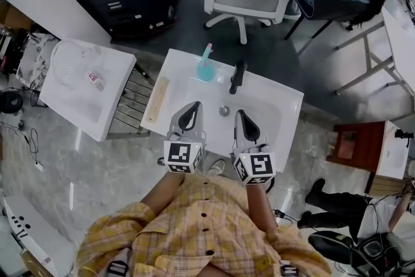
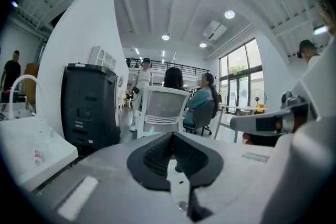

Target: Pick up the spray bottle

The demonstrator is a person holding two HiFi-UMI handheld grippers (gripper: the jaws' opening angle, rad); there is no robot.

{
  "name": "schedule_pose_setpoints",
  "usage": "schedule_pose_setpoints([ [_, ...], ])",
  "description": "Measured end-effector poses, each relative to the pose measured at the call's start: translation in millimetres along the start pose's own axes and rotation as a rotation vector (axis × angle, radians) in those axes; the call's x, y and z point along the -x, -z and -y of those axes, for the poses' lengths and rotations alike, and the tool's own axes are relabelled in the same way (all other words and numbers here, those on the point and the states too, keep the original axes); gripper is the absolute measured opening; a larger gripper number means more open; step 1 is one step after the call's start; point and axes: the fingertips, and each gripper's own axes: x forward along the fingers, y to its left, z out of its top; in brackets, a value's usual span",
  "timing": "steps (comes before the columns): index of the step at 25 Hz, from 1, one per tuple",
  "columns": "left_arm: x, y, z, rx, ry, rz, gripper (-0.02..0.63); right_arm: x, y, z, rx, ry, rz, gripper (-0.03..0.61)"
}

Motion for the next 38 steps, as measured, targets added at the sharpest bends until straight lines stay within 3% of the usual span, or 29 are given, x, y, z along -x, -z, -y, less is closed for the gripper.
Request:
schedule_pose_setpoints([
  [16, -103.4, 19.5, -55.0, 0.0, 0.048, -0.096, 0.007, -75.1, 13.8, 27.7, -0.035, 0.103, -0.054, 0.002],
  [26, -154.8, 41.2, -66.8, -0.05, 0.052, -0.163, 0.152, -94.2, 29.8, 42.6, -0.058, 0.136, -0.095, 0.002],
  [38, -192.6, 71.3, -72.7, -0.074, 0.066, -0.22, 0.166, -96.7, 46.8, 44.8, -0.076, 0.156, -0.133, 0.002],
])
